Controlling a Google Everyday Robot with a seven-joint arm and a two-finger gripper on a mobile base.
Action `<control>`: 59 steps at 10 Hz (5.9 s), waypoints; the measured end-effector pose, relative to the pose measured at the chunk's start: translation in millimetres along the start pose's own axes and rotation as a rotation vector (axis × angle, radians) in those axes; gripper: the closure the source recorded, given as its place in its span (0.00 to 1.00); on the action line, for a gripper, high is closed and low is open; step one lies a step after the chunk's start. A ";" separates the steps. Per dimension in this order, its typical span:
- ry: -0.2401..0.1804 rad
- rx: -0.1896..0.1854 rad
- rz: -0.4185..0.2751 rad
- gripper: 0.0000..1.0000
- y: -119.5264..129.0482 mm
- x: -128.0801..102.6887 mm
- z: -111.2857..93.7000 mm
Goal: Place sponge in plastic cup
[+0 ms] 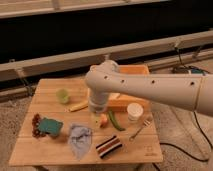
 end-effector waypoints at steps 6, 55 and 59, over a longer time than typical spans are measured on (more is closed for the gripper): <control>-0.021 0.022 -0.159 0.20 12.4 -103.4 8.9; 0.061 0.099 -0.110 1.00 -67.3 -176.8 40.5; -0.045 0.101 -0.105 1.00 -116.3 -166.1 34.7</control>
